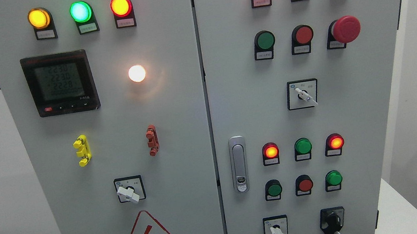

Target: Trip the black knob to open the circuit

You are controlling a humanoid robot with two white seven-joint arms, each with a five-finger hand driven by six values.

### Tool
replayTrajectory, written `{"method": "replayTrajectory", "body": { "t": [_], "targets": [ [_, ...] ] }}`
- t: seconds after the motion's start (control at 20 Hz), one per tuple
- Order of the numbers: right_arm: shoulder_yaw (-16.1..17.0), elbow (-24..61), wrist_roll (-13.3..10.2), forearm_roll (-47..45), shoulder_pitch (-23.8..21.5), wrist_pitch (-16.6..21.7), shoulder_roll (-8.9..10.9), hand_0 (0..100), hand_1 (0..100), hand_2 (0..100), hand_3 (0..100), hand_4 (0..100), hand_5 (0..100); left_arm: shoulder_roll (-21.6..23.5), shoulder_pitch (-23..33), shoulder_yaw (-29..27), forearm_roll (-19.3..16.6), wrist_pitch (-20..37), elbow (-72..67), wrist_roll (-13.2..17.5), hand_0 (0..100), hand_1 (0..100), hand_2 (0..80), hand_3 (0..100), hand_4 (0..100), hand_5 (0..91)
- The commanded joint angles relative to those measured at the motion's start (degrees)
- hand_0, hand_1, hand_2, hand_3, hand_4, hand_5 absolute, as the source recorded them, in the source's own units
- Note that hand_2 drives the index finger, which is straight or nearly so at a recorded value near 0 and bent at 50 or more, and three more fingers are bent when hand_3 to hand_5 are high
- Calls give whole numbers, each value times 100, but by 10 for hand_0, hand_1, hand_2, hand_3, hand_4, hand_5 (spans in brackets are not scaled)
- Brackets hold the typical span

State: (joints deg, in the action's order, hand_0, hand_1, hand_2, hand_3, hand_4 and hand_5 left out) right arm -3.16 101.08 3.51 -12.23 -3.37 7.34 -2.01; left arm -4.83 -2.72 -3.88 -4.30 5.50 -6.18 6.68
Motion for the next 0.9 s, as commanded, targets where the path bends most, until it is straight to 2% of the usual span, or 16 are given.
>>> {"method": "replayTrajectory", "body": {
  "t": [0.0,0.85],
  "targets": [
    [8,-9,98,1,-6,-4,-10,0,25,63,1000,954,898,0,0,1,0,4,143,0,120,389,0,0,0,0],
    [-36,-18,98,-7,82,-4,-63,0,21,67,1000,955,899,0,0,-8,0,4,143,0,120,389,0,0,0,0]
  ]
}}
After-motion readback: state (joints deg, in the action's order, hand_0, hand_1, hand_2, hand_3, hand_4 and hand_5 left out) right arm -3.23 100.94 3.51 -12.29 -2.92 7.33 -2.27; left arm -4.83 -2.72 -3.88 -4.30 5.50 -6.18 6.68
